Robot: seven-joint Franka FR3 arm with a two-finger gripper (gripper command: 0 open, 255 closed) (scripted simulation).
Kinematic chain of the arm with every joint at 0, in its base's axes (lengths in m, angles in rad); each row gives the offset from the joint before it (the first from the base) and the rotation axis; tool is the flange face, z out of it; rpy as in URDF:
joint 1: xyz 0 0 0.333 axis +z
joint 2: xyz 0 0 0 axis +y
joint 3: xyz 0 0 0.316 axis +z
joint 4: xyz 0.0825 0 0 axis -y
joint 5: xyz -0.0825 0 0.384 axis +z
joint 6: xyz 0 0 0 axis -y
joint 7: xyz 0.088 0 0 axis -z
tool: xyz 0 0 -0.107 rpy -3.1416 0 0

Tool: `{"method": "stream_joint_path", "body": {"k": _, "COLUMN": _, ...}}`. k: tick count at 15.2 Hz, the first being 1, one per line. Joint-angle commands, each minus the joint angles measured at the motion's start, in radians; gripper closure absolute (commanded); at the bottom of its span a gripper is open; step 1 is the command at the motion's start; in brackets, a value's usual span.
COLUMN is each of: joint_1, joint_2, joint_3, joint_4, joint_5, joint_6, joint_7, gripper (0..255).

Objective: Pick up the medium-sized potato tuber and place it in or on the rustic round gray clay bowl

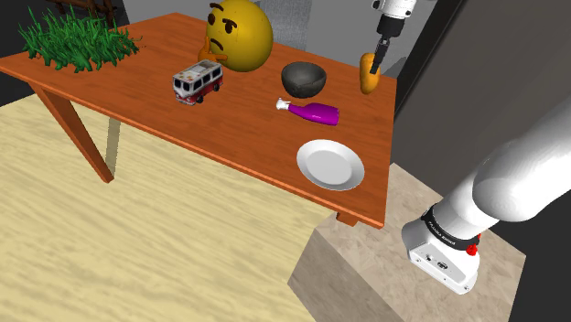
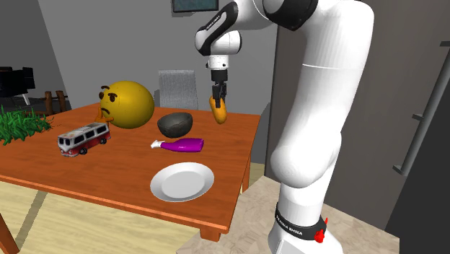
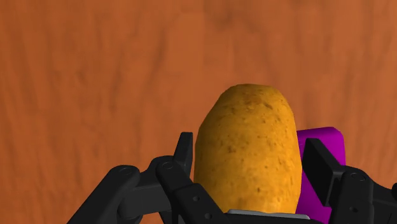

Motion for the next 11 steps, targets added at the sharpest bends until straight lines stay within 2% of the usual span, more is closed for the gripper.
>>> {"method": "stream_joint_path", "body": {"k": 1, "joint_1": 0.001, "joint_2": -0.002, "joint_3": 0.001, "joint_4": 0.026, "joint_5": 0.0, "joint_6": -0.028, "joint_7": 0.002, "gripper": 255}}
{"method": "stream_joint_path", "body": {"k": 4, "joint_1": 0.001, "joint_2": -0.007, "joint_3": 0.002, "joint_4": 0.054, "joint_5": -0.002, "joint_6": -0.061, "joint_7": 0.003, "gripper": 255}}
{"method": "stream_joint_path", "body": {"k": 11, "joint_1": 0.041, "joint_2": 0.206, "joint_3": 0.043, "joint_4": 0.309, "joint_5": 0.079, "joint_6": -0.116, "joint_7": 0.065, "gripper": 255}}
